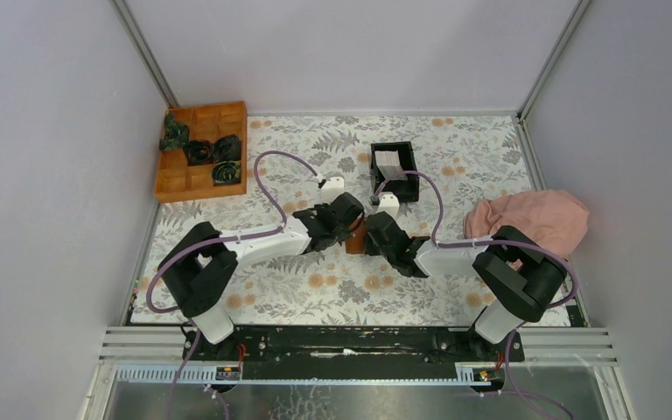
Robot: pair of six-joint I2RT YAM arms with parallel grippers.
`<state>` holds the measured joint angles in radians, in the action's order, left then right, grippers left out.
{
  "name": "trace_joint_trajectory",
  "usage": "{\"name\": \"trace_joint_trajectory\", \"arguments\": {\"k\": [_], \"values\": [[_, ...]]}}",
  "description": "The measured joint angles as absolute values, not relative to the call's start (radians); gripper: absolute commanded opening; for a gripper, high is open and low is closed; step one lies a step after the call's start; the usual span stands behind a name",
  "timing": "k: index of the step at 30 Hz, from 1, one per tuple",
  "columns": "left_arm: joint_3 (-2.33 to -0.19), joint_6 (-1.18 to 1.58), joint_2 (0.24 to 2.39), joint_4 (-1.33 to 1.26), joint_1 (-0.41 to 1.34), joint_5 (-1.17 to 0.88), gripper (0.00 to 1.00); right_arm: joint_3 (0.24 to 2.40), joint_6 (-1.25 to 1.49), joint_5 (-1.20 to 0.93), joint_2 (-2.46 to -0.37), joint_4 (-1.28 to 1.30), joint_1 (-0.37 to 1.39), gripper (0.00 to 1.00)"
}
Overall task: Put the credit cards into the card holder
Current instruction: Open the card holder at the center of the board.
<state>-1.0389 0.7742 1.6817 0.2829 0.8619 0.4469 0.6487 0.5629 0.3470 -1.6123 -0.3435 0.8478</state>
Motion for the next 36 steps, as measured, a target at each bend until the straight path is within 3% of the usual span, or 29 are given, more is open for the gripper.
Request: {"name": "trace_joint_trajectory", "arguments": {"k": [12, 21, 30, 32, 36], "values": [[-0.904, 0.813, 1.634, 0.205, 0.820, 0.413, 0.00, 0.652, 0.563, 0.347, -1.618, -0.349, 0.848, 0.00], [-0.698, 0.889, 1.519, -0.018, 0.746, 0.308, 0.00, 0.653, 0.563, 0.347, -1.620, -0.350, 0.848, 0.00], [-0.674, 0.923, 1.530, -0.120, 0.738, 0.227, 0.00, 0.653, 0.562, 0.347, -1.620, -0.349, 0.848, 0.00], [-0.674, 0.927, 1.534, -0.119, 0.738, 0.227, 0.00, 0.654, 0.559, 0.347, -1.620, -0.346, 0.848, 0.03], [-0.674, 0.933, 1.544, -0.116, 0.738, 0.228, 0.00, 0.673, 0.545, 0.347, -1.620, -0.315, 0.848, 0.23]]}}
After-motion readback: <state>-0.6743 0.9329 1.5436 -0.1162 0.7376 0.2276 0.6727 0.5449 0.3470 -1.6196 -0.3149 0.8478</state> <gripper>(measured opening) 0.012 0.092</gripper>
